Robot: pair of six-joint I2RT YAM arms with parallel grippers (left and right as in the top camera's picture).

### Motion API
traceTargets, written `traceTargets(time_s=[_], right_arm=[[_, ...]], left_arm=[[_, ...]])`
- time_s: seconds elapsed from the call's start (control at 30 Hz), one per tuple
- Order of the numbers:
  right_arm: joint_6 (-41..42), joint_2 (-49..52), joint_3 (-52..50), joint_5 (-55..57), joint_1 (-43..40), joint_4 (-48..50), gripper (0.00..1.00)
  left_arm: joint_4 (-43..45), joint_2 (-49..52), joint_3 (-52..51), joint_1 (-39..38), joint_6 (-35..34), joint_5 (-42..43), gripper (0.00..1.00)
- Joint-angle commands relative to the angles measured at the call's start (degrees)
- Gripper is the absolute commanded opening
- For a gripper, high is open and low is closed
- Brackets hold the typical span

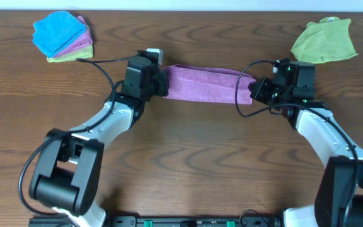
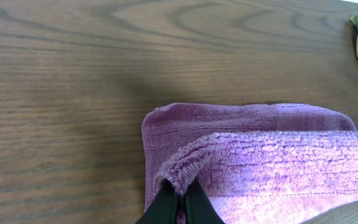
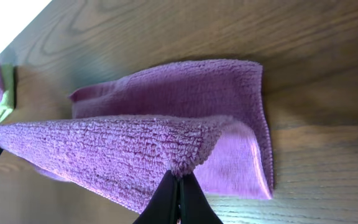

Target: Fold the cloth

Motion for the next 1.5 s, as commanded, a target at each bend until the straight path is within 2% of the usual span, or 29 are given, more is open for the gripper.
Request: traceTargets(time_s=[0.0,0.23,0.43,0.83,1.13,1.47], right_arm=[[1.7,0.5,1.3,4.3,0.1,0.1,0.02],[1.8,0.6,1.3,8.5,0.1,1.5,0.02],[1.8,3.7,2.0,8.7,0.1,6.5,0.02],[1.8,8.9,6.8,6.7,0.1,9.2,0.02],[2.3,8.9,6.9,5.7,0.1,1.0,0.02],[2.3,8.9,6.9,6.5,0.1,-3.0,0.02]], left_arm=[[0.3,3.0,3.5,0.8,1.3,1.0,0.05],[-0.5,7.0,8.7,0.8,4.9,1.2,0.06],[-4.6,10.4,14.8,1.4,7.5,1.2,0.05],[-5.6,13.0,15.3,2.1,9.4,0.8,0.06],[-12.4,13.2,15.3,2.6,9.4,0.8,0.05],[-17.4,13.2,15.3,2.6,9.4,0.8,0.06]])
